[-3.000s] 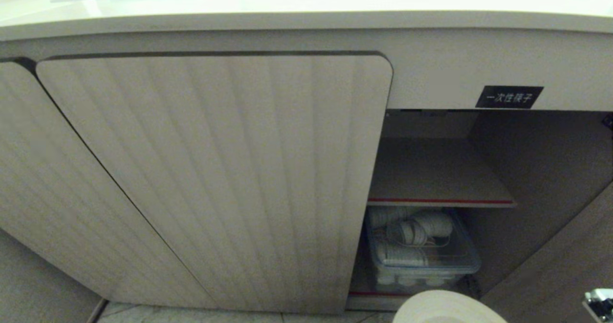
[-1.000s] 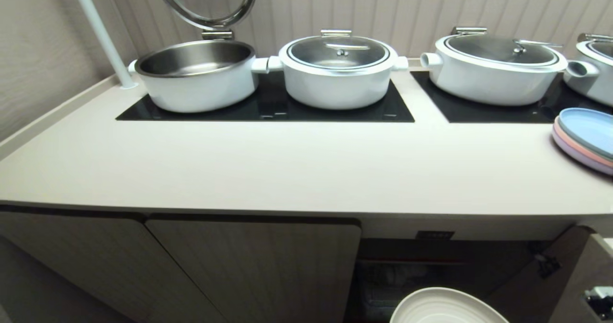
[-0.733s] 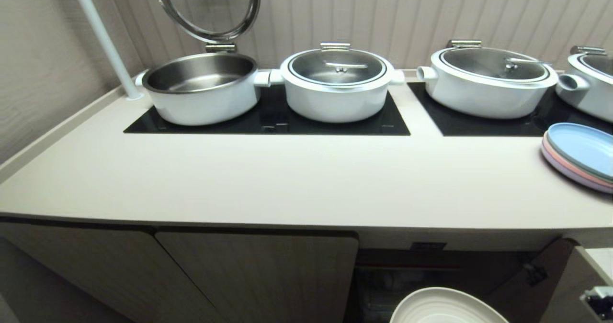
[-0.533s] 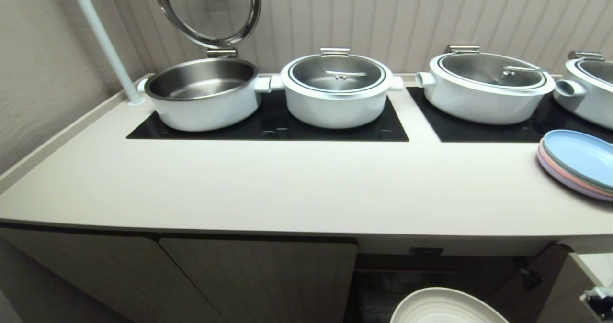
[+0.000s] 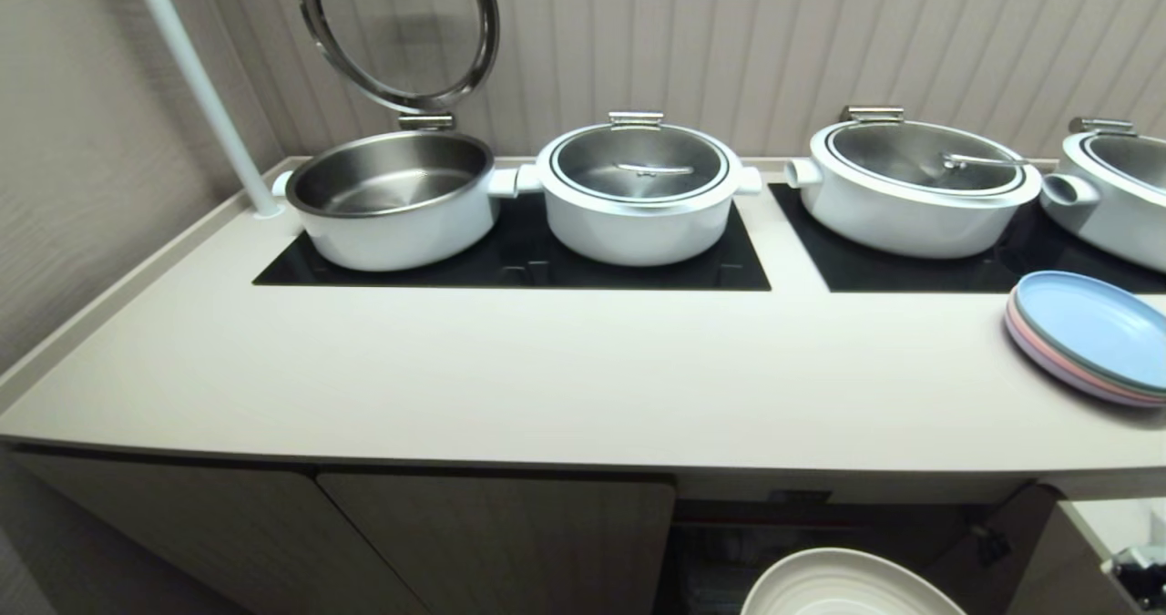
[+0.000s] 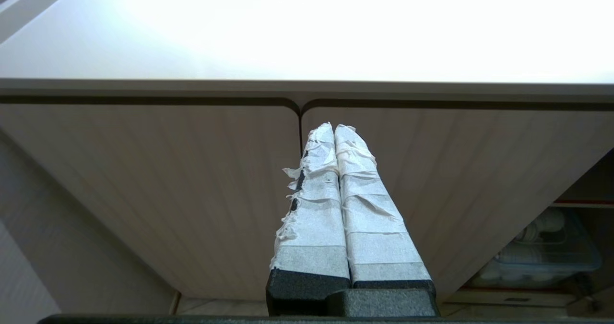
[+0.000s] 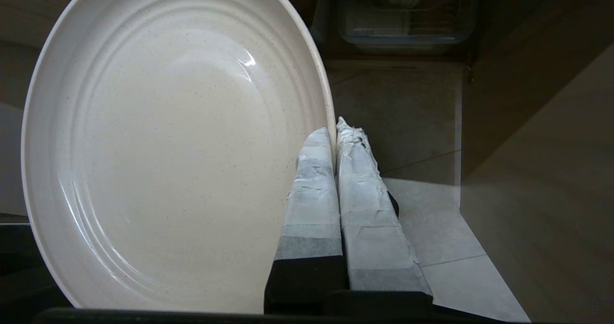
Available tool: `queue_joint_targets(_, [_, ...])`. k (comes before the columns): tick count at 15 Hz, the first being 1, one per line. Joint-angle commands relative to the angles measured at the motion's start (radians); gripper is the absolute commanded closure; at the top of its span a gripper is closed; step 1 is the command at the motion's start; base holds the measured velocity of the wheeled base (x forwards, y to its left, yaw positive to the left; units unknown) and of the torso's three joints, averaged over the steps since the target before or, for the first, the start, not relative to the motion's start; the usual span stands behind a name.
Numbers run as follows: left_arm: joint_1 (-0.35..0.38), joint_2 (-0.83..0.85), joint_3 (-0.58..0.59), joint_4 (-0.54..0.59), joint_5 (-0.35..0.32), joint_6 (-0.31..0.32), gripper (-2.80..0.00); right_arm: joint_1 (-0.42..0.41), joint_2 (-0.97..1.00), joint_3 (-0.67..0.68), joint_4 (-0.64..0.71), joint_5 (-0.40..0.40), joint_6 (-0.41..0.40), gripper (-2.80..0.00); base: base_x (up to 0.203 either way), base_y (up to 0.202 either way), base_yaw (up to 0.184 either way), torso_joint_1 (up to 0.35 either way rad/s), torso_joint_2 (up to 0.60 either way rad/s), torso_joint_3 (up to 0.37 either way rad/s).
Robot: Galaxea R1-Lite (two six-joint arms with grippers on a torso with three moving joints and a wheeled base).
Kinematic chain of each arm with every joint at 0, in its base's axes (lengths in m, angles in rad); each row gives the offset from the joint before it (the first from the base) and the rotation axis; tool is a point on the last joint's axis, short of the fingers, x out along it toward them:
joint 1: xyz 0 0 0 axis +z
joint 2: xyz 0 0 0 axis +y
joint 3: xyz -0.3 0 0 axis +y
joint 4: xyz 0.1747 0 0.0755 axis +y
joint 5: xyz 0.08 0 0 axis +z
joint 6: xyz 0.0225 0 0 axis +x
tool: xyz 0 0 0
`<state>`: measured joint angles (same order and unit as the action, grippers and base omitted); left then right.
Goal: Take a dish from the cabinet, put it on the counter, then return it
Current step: Place it on the table
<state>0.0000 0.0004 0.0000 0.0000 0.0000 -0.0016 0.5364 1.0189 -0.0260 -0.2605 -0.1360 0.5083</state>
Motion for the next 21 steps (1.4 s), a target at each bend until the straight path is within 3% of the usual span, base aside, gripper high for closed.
queue_joint_targets(1, [0.0, 0.0, 0.0, 0.0, 0.0, 0.0, 0.0, 0.001, 0.0, 0.0, -0.002, -0.001, 0.003, 0.0, 0.0, 0.0, 0.0, 0.15, -0.31, -0.162])
queue_joint_targets(12, [0.0, 0.0, 0.0, 0.0, 0.0, 0.0, 0.0, 0.011, 0.0, 0.003, -0.022, -0.002, 0.01, 0.0, 0.0, 0.0, 0.0, 0.142, -0.29, -0.146])
queue_joint_targets(21, [0.0, 0.0, 0.0, 0.0, 0.0, 0.0, 0.0, 0.013, 0.003, 0.003, -0.022, -0.005, 0.01, 0.0, 0.0, 0.0, 0.0, 0.057, -0.11, -0.055])
